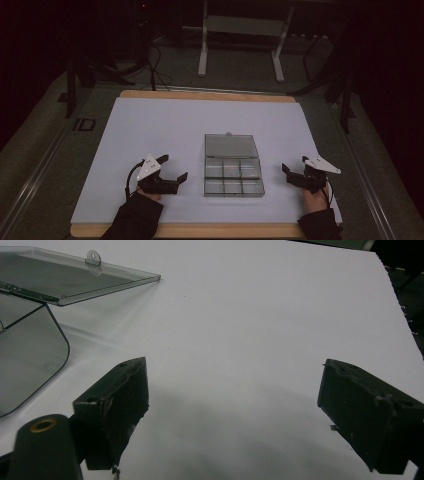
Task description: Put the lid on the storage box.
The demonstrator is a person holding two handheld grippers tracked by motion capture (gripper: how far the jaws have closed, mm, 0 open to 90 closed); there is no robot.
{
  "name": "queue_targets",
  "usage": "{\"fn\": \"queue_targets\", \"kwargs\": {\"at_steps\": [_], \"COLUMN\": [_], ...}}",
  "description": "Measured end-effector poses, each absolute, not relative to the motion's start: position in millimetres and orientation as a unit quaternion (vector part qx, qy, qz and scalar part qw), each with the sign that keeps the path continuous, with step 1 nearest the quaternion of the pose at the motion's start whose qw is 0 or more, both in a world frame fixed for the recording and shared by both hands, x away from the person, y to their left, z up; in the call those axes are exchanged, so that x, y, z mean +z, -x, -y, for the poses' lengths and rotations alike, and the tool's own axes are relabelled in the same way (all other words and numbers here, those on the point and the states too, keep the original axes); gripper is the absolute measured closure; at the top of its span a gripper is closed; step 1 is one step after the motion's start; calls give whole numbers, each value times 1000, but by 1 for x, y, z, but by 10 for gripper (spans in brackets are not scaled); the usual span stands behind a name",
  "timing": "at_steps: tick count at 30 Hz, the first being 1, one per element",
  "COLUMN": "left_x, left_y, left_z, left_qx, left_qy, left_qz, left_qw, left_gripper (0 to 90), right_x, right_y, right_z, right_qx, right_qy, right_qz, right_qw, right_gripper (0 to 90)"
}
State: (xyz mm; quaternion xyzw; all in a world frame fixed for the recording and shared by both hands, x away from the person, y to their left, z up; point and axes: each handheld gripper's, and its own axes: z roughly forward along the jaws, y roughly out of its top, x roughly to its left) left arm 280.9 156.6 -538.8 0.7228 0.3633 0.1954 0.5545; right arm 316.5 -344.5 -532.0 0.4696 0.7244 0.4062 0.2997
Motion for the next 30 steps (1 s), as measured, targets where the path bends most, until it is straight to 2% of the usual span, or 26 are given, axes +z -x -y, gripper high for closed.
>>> {"fn": "queue_targets", "kwargs": {"at_steps": [7,12,18,24,30], "left_x": [-538,-538,-537,-536,-524], "left_y": [-278,-281,-285,-290,-301], "left_z": [-153,-153,-151,-143,-135], "left_qx": [184,172,143,135,126], "left_qy": [-739,-743,-762,-787,-794], "left_qz": [-341,-350,-367,-365,-365], "left_qw": [551,544,514,479,470], "left_gripper": [27,27,27,28,28], "right_x": [-532,-533,-533,-532,-532], "right_y": [-316,-317,-317,-317,-317], "right_z": [342,342,341,341,342], "right_qx": [402,399,395,397,400], "right_qy": [-462,-461,-458,-458,-461], "right_qz": [-732,-735,-739,-737,-735], "right_qw": [299,296,298,298,295], "right_gripper": [128,128,128,129,129]}}
